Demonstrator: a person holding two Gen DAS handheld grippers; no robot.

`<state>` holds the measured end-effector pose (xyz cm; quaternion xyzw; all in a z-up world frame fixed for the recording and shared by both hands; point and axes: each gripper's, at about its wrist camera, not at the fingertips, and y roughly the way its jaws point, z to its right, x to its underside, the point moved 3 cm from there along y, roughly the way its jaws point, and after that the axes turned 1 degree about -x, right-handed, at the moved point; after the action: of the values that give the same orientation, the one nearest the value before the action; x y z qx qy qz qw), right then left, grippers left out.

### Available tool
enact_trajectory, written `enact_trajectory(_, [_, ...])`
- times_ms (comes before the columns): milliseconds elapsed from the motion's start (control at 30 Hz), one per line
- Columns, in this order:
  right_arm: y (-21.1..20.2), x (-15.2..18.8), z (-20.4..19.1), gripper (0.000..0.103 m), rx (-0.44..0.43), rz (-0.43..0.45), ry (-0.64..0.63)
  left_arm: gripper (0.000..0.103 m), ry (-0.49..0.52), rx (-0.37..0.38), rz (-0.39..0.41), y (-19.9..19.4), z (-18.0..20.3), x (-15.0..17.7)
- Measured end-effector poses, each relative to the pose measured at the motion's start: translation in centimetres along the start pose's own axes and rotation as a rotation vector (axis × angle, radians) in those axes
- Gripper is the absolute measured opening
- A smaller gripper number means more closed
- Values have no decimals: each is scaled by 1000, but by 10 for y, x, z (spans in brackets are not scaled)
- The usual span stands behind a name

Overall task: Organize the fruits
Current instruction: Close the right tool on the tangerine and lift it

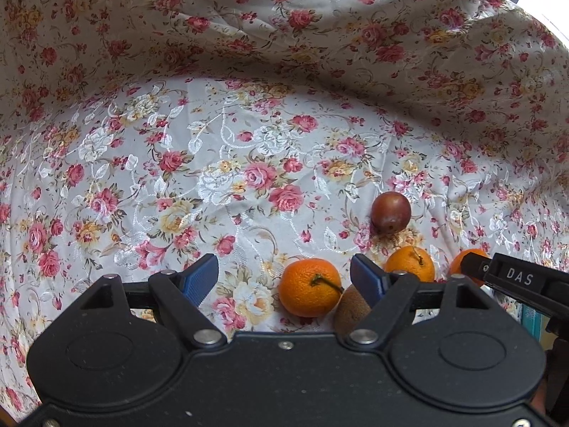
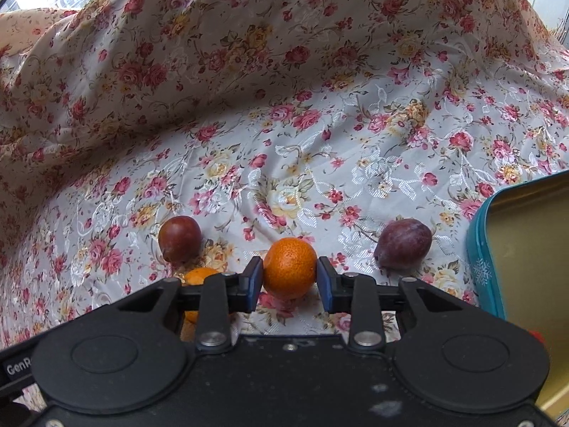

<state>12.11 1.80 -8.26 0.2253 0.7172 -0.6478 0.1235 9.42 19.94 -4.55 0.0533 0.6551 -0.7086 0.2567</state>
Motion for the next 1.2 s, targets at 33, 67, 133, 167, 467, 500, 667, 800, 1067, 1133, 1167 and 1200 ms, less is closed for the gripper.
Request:
enact_trajectory(33, [-3,-1,3,33,7,12,2,81,17,5,7,-2,4,0])
enact_trajectory(67, [-5,-2,5,32,10,21,5,81,36,14,10,-3,9,1])
enact_trajectory(133, [-10,-3,10,31,9,35,17,81,81,36,12,-7,20,4])
enact_trajectory(167, [-11,-4,13,23,11,40,24,81,102,50,12,-8,25,5])
enact_trajectory(467, [-17,-7,32,14,4,35,60,81,159,125,-87,5,46,16])
enact_trajectory(500, [-16,-8,34,15,2,35,70,81,159,111,-92,8,46,17])
enact_trajectory(667, [-15,-9,42,15,-19,17,118,84,228,39,-56,8,56,24])
enact_trajectory(800, [-14,-9,41,18,-15,12,105,89,245,36,-60,10,64,27])
enact_trajectory(1067, [-13,-6,48,22,-4,-17,94,92,222,82,-89,10,69,27])
enact_trajectory(1133, [-12,-5,52,23,-29,-34,118,92,218,72,-88,10,71,27])
enact_trajectory(1167, [-12,-5,55,23,-40,-40,133,91,219,61,-84,10,71,27])
enact_trajectory(1200, [-12,-5,56,23,-47,-42,141,91,214,53,-79,10,70,27])
